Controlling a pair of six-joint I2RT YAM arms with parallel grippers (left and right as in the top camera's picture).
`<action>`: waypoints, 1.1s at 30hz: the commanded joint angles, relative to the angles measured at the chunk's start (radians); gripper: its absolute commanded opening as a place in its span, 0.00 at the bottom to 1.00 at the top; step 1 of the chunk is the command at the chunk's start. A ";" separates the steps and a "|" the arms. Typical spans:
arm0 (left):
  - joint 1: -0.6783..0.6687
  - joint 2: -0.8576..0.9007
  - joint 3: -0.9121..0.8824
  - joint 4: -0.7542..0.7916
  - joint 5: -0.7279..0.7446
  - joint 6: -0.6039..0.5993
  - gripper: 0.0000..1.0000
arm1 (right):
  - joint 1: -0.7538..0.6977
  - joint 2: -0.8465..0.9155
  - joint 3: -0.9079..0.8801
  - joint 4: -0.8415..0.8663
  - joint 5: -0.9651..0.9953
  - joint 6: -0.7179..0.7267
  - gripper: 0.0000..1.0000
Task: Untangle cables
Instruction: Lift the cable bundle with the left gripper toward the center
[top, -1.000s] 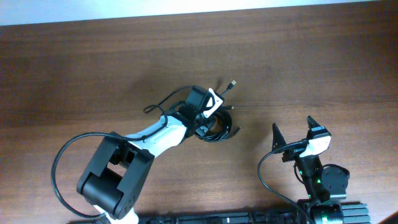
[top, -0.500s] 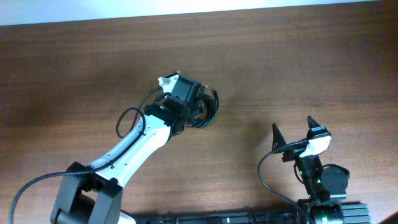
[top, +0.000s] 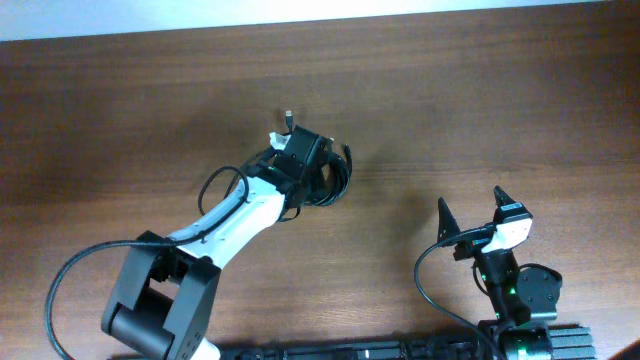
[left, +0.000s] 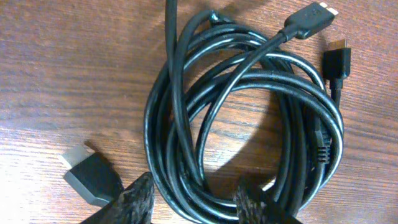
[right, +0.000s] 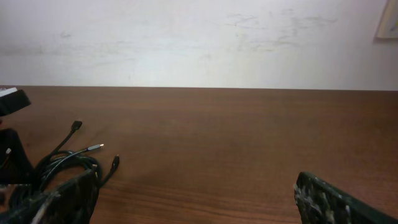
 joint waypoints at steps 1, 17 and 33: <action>0.006 0.034 0.014 -0.014 0.014 -0.179 0.39 | 0.006 -0.007 -0.007 -0.003 0.002 0.005 0.99; 0.203 -0.314 0.043 -0.168 -0.060 -0.200 0.00 | 0.006 -0.007 -0.007 -0.002 0.002 0.005 0.99; 0.307 -0.363 0.043 -0.117 0.852 0.661 0.00 | 0.006 0.007 -0.007 0.006 -0.056 0.298 0.99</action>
